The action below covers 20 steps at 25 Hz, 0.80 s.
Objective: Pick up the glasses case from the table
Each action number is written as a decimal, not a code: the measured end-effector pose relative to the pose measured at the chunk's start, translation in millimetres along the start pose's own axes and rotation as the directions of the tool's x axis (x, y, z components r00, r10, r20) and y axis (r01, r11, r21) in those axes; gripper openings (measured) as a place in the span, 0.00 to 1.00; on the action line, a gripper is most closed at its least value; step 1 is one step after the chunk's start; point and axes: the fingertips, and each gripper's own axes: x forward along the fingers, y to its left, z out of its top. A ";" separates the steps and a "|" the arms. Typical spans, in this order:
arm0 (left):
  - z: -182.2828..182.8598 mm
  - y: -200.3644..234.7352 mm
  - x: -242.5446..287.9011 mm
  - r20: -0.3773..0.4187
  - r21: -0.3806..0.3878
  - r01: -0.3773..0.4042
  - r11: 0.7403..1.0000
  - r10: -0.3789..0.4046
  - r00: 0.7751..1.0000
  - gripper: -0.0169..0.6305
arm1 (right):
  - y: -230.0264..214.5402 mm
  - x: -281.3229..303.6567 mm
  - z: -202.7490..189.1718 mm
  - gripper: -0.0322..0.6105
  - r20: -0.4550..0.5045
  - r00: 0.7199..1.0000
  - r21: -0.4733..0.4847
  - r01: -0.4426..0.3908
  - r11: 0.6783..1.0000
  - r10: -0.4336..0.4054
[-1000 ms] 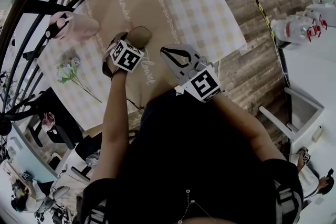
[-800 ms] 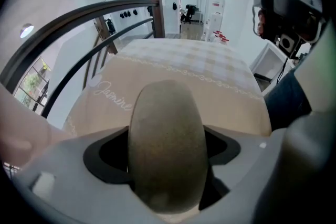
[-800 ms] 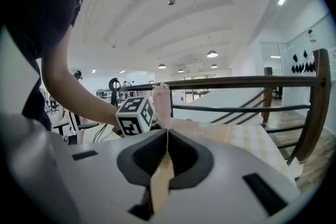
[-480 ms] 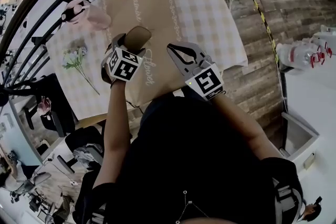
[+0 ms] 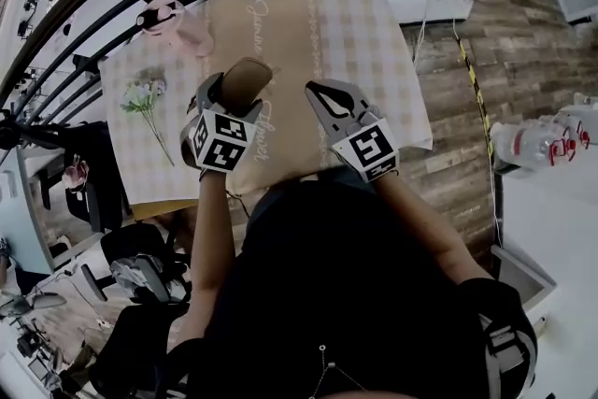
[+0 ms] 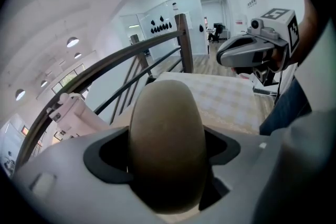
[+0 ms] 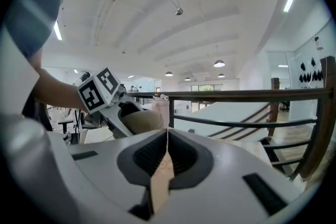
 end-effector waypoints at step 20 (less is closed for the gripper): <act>99.5 12.0 -112.3 0.387 -0.207 -0.286 0.936 0.347 0.854 0.65 | -36.2 -35.2 67.4 0.07 0.170 0.985 -0.157 0.032 0.987 -0.005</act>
